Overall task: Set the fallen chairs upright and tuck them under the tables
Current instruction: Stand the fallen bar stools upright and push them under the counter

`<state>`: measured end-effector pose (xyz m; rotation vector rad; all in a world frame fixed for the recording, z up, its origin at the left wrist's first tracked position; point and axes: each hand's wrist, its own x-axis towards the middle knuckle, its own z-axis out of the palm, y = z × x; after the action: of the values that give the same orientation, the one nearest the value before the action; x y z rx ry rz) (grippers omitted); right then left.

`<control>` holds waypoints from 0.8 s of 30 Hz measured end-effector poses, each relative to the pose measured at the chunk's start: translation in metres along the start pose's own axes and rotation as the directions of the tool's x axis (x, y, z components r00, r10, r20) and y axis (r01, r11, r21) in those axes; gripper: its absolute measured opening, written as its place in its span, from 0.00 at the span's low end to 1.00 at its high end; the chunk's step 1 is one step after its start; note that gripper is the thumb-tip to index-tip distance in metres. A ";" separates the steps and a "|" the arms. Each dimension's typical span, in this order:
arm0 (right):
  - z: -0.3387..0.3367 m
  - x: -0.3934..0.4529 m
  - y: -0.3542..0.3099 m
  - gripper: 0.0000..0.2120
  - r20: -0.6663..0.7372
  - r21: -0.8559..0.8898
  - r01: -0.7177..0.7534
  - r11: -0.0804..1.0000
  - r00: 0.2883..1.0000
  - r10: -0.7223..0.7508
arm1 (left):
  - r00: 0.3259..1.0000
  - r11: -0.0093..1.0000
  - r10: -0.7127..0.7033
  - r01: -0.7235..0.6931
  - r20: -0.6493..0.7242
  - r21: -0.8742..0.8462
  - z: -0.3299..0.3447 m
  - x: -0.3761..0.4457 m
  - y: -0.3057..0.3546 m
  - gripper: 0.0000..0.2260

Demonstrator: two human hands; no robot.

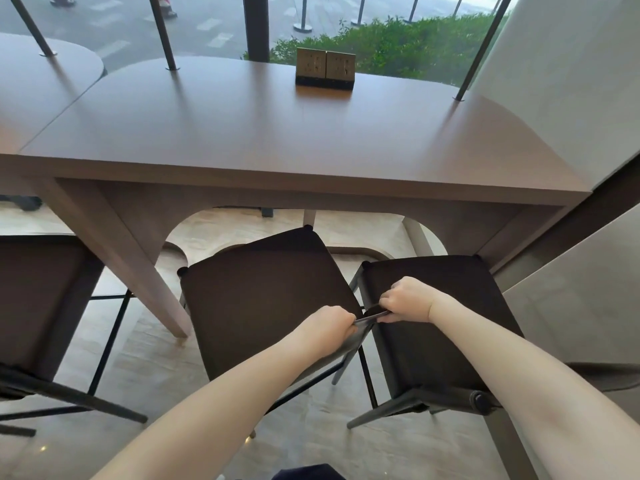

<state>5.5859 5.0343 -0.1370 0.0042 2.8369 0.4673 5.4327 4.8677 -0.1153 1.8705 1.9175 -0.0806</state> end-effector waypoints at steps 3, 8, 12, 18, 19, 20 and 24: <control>0.003 -0.005 0.000 0.21 -0.025 -0.025 0.011 1.000 1.000 -0.012 | 1.000 1.000 0.000 0.000 0.021 0.023 0.001 0.003 0.009 0.17; -0.001 -0.008 -0.006 0.19 0.012 0.038 -0.038 0.999 0.999 0.037 | 1.000 0.999 0.016 -0.016 0.007 0.040 0.005 0.002 0.009 0.17; -0.020 -0.006 -0.018 0.22 0.215 0.113 -0.231 0.966 0.955 0.203 | 0.998 1.000 0.011 -0.012 -0.061 -0.014 0.011 -0.006 0.001 0.12; -0.055 0.027 -0.077 0.16 0.123 0.303 -0.176 0.937 0.982 0.144 | 0.983 0.997 -0.081 0.081 -0.165 -0.011 0.017 -0.065 -0.037 0.15; -0.063 0.037 -0.089 0.15 0.107 0.358 -0.151 0.922 0.987 0.120 | 0.979 0.993 -0.121 0.121 -0.167 -0.010 0.020 -0.078 -0.046 0.16; -0.069 0.049 -0.102 0.14 0.085 0.398 -0.122 0.909 0.992 0.096 | 0.972 0.986 -0.165 0.167 -0.165 -0.003 0.024 -0.092 -0.054 0.16; -0.089 0.085 -0.139 0.13 0.099 0.453 -0.062 0.890 0.995 0.019 | 0.949 0.956 -0.289 0.294 -0.123 0.018 0.043 -0.140 -0.068 0.12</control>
<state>5.4865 4.8781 -0.1219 0.1717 2.7868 -0.1981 5.3755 4.7168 -0.1223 1.6325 2.2789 -0.0990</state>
